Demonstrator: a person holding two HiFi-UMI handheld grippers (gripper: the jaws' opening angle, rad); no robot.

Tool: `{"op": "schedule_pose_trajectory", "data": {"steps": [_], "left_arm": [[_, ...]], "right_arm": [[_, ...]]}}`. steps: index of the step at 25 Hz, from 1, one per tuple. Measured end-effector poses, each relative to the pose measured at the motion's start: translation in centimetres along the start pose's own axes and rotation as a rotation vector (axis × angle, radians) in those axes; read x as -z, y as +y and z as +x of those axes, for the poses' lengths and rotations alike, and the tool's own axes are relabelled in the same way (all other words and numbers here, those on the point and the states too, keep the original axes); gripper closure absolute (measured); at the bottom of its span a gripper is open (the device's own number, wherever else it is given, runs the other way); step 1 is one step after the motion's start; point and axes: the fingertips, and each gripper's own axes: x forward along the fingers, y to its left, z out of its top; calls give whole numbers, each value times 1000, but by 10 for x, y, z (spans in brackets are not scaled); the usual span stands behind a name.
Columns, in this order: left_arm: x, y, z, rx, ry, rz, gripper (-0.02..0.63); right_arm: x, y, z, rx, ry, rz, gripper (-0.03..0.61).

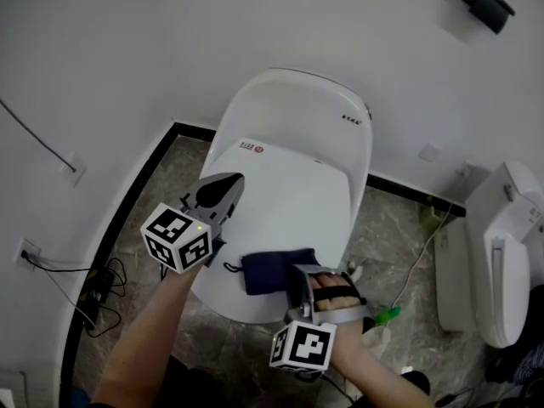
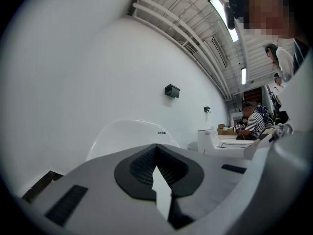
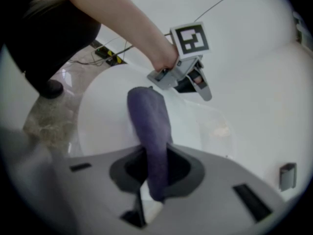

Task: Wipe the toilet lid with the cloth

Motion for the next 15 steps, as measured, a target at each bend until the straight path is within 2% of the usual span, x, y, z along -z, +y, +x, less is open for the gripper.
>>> {"op": "schedule_pose_trajectory", "data": {"steps": [5,9,12,15], "left_arm": [[-10,1,0,14,-24,-25,601],[-19,2,-3,11,-40,1,601],[-16,8,-6,-1,-31,-2,601],[-22,13,-12,-14,-43,-4,601]], "right_arm": [[-9,26,-20,-44,-20,1,512],[-14,34,-26,-66,-48,6,512],[-13,11,-22,-44,-66,42,512],[-6,-40,-2,15,-47,64,512]]}}
